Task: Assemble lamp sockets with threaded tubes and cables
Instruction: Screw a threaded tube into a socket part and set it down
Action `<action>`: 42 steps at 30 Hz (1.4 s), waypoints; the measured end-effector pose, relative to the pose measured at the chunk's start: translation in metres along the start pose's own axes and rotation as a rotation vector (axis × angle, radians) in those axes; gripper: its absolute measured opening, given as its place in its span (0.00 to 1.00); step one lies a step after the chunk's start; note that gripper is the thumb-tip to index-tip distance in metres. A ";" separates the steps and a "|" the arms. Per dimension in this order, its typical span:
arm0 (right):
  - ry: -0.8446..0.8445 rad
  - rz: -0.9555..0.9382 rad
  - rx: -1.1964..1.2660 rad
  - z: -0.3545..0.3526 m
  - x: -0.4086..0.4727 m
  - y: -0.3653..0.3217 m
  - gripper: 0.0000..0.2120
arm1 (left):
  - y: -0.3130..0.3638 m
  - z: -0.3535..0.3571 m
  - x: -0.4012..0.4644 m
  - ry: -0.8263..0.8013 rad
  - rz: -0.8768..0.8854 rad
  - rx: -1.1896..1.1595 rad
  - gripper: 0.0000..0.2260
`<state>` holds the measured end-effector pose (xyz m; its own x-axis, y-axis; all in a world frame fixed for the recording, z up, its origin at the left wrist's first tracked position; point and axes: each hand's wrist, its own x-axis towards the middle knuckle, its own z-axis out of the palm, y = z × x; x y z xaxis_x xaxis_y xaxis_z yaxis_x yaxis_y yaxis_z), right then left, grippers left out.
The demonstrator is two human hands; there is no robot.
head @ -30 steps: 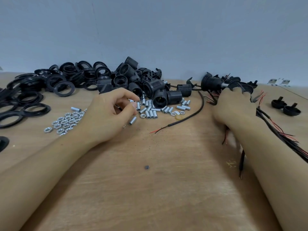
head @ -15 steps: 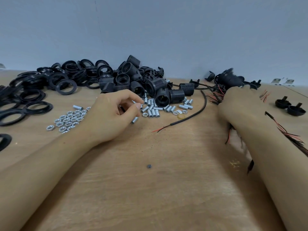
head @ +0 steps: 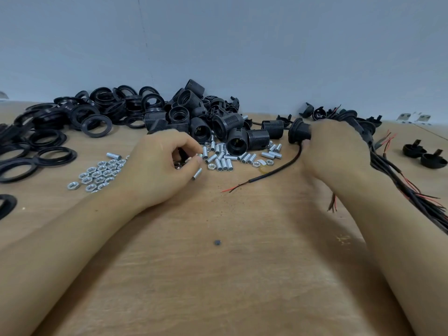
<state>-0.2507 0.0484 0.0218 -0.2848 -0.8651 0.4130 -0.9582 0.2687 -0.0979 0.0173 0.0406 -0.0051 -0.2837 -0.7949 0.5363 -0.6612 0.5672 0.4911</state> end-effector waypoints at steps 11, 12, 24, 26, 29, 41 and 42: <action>-0.234 -0.694 0.361 0.024 -0.032 -0.055 0.10 | 0.000 -0.004 -0.001 -0.044 0.015 0.116 0.02; -0.229 -0.683 0.350 0.026 -0.030 -0.056 0.10 | 0.001 -0.002 -0.002 -0.101 0.010 0.144 0.02; -0.227 -0.559 0.353 0.016 -0.026 -0.057 0.12 | 0.000 0.001 0.000 -0.143 -0.052 0.279 0.03; -0.223 -0.535 0.374 0.016 -0.026 -0.056 0.12 | 0.001 0.001 0.000 -0.159 -0.047 0.274 0.04; -0.236 -0.528 0.384 0.017 -0.025 -0.054 0.09 | 0.000 0.002 -0.001 -0.165 -0.057 0.311 0.10; -0.217 -0.481 0.409 0.019 -0.025 -0.053 0.09 | -0.006 -0.003 0.003 -0.147 -0.174 0.372 0.04; -0.216 -0.477 0.409 0.019 -0.025 -0.053 0.10 | -0.006 -0.004 0.003 -0.149 -0.175 0.370 0.04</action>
<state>-0.1937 0.0475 -0.0008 0.2149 -0.9263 0.3095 -0.9011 -0.3103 -0.3030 0.0230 0.0361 -0.0035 -0.2242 -0.9103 0.3480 -0.9051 0.3269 0.2718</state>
